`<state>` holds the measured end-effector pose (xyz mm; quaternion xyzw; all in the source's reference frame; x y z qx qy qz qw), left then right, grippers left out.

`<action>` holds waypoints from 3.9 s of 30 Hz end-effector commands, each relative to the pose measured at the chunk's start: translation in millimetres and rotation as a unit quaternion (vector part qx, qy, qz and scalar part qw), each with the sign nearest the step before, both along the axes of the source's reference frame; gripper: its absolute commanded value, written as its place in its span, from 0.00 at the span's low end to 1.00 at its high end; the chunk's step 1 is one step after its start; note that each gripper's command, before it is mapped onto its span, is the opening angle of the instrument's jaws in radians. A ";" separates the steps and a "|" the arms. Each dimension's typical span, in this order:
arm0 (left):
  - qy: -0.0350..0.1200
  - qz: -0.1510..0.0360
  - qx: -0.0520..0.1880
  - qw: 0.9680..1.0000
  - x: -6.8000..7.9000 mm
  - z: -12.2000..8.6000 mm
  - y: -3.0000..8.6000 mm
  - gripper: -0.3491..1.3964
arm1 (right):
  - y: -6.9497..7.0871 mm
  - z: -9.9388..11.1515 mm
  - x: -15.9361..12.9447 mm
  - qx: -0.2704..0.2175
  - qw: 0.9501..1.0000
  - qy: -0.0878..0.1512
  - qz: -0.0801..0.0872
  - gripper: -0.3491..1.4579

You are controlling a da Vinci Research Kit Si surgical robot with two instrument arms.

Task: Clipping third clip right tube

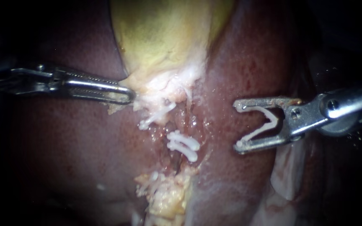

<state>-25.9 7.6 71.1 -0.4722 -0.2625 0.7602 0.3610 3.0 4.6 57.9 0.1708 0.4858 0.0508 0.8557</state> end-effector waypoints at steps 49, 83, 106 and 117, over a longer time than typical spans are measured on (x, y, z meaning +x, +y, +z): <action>-0.013 -0.025 -0.018 0.999 4.8 -7.9 3.6 0.00 | 1.4 10.1 12.2 0.247 0.956 0.083 0.134 0.45; -0.013 -0.025 -0.018 0.999 4.7 -7.7 3.6 0.00 | 0.4 3.8 14.0 0.391 0.892 0.213 0.079 0.43; -0.013 -0.025 -0.018 0.999 4.7 -7.7 3.6 0.00 | 1.4 3.5 13.2 0.458 0.862 0.185 0.112 0.00; -0.013 -0.025 -0.018 0.999 4.7 -7.7 3.6 0.00 | 1.0 4.1 13.3 0.456 0.863 0.185 0.112 0.00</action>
